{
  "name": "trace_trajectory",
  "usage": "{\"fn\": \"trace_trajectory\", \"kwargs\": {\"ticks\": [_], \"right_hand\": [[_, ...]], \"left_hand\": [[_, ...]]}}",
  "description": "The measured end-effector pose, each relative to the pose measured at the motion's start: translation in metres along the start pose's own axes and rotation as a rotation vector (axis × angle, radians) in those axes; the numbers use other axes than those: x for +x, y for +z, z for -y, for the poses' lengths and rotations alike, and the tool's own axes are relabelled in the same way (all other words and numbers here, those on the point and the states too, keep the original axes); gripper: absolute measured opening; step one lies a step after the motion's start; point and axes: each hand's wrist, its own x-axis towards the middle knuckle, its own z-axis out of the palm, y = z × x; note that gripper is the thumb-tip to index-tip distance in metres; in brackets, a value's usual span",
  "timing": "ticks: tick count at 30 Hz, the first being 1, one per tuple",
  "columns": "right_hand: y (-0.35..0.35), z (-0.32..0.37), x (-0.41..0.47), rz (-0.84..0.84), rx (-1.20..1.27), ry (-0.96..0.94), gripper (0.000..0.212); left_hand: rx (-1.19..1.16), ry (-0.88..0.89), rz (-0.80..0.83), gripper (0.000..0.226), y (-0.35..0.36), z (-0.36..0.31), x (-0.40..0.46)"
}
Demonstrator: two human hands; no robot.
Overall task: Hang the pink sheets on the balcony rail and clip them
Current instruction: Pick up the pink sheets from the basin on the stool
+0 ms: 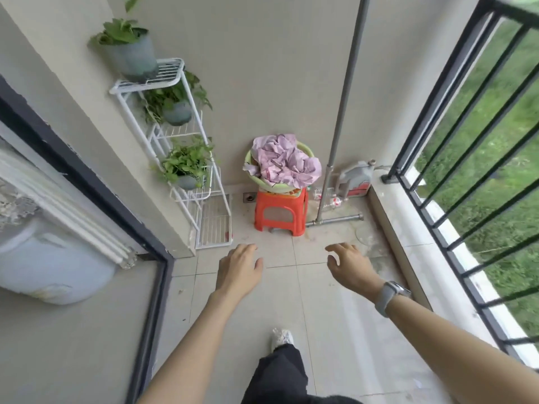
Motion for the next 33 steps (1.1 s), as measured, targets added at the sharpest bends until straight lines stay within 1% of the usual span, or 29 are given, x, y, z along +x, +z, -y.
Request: {"fn": "trace_trajectory", "kwargs": {"ticks": [2,5,11,14,16,18,20,24,28,32,33], "right_hand": [[-0.02,0.003,0.052,-0.003,-0.021,0.006,0.034],[-0.041,0.007,0.12,-0.015,-0.019,0.017,0.035],[-0.053,-0.009,0.27,0.042,0.01,0.03,0.037],[-0.054,-0.016,0.355,0.088,0.025,0.007,0.038],[-0.055,-0.018,0.41,0.128,0.038,-0.004,0.039],[-0.052,-0.02,0.458,0.185,0.02,-0.007,0.041],[-0.048,-0.021,0.502,0.233,-0.011,-0.012,0.043],[-0.032,-0.02,0.575,0.298,-0.08,0.014,0.046],[0.01,-0.027,0.641,0.329,-0.153,-0.004,0.047],[0.065,-0.038,0.697,0.289,-0.237,-0.01,0.049],[0.078,-0.041,0.709,0.275,-0.257,-0.007,0.052]], "left_hand": [[0.015,0.006,-0.024,0.036,-0.016,-0.002,0.059],[0.03,0.033,0.003,0.036,-0.031,-0.011,0.135],[-0.056,0.075,0.049,0.037,-0.024,-0.03,0.284],[-0.118,0.03,0.078,0.037,-0.016,-0.036,0.361],[-0.143,-0.031,0.09,0.034,-0.009,-0.033,0.413],[-0.148,-0.094,0.103,0.03,0.001,-0.028,0.459],[-0.147,-0.135,0.131,0.03,0.009,-0.024,0.497],[-0.103,-0.138,0.172,0.038,0.028,-0.005,0.563],[-0.036,-0.112,0.194,0.048,0.065,0.032,0.63],[0.02,-0.073,0.07,0.066,0.109,0.069,0.698],[0.014,-0.081,0.081,0.071,0.118,0.077,0.714]]}}
